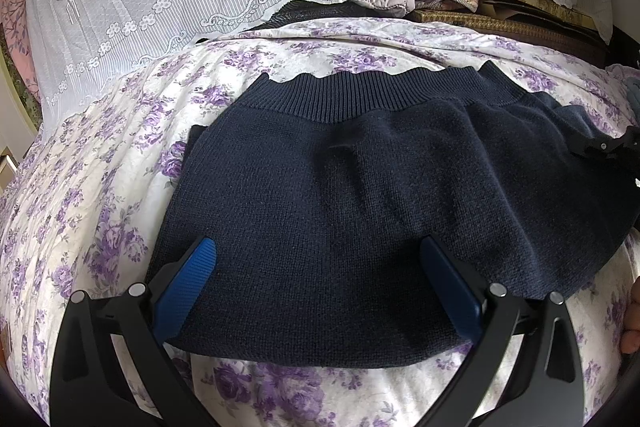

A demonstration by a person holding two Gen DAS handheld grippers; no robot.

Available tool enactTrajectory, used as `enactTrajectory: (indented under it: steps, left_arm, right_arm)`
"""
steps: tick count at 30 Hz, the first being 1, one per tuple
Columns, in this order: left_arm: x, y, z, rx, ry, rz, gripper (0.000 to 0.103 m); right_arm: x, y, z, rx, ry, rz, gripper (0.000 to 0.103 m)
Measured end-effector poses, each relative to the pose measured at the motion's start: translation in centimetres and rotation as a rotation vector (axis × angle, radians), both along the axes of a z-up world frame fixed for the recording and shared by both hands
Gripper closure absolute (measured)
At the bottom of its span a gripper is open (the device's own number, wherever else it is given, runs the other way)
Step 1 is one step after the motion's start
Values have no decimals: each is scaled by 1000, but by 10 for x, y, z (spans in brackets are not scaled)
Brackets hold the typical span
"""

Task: Fold small clothes
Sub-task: 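Close the right tool on the folded navy bundle's edge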

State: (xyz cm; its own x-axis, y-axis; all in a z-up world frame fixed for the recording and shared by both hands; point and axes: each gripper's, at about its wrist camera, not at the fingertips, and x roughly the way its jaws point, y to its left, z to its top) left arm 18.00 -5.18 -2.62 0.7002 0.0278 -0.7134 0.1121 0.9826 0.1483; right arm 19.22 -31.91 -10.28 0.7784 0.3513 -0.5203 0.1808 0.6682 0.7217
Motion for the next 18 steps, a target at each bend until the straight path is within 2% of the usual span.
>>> enactTrajectory:
  steps: [3, 4, 6, 7, 10, 13, 18]
  left_arm:
    - [0, 0, 0, -1, 1, 0, 4]
    - [0, 0, 0, -1, 1, 0, 4]
    - [0, 0, 0, -3, 2, 0, 4]
    - [0, 0, 0, -4, 2, 0, 4]
    - [0, 0, -1, -4, 2, 0, 4]
    - [0, 0, -1, -4, 3, -1, 4]
    - [0, 0, 0, -5, 4, 0, 4]
  right_arm:
    - [-4, 8, 11, -58, -33, 5, 80]
    - [-2, 8, 9, -63, -16, 2, 80]
    - [0, -3, -3, 20, 12, -4, 80]
    - [0, -4, -3, 30, 8, -3, 80]
    - [0, 0, 0, -10, 12, -4, 80]
    - [-2, -1, -1, 9, -2, -13, 80]
    - [-5, 7, 11, -83, -23, -25, 80]
